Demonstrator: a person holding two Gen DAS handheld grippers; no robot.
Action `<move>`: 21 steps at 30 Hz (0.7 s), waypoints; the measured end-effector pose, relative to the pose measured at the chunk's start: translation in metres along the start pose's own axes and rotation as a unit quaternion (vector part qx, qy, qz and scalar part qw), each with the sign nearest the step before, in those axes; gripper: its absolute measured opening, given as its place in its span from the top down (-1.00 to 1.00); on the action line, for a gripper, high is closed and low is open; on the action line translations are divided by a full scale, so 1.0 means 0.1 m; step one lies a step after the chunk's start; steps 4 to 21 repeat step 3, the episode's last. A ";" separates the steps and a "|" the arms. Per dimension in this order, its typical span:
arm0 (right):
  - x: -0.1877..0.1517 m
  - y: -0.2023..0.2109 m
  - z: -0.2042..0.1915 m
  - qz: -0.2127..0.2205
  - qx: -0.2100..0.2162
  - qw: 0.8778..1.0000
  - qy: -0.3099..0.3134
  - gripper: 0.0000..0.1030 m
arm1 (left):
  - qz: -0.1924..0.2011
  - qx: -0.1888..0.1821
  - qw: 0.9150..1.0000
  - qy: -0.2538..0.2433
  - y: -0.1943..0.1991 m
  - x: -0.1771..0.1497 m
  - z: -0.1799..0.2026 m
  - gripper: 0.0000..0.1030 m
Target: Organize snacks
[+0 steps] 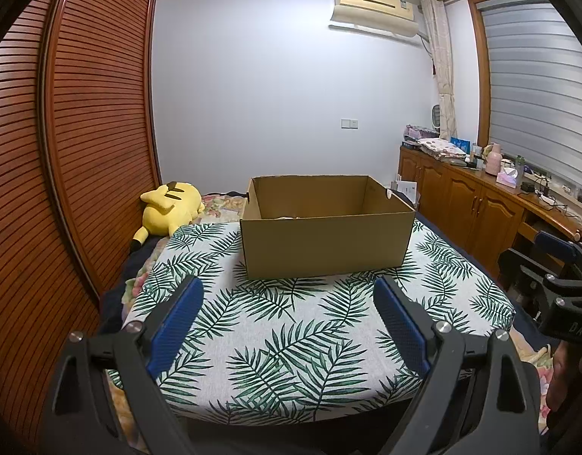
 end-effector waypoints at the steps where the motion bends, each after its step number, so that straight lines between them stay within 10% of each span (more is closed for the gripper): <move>1: 0.00 0.00 0.00 0.000 0.000 1.000 0.001 -1.00 | 0.000 0.000 1.000 0.000 0.00 0.00 0.00 -0.79; 21: 0.00 0.00 0.00 -0.001 0.000 1.000 0.000 -1.00 | 0.000 0.000 1.000 0.000 0.00 0.00 0.00 -0.79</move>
Point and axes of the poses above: each gripper's, at about its wrist camera, not at the fingertips, and y roughly against the way its jaws point, z to its right, x to its top, the point moved 7 cm from there along -y, roughly the way its jaws point, and after that the axes turned 7 degrees about z, right-handed, at the moved point
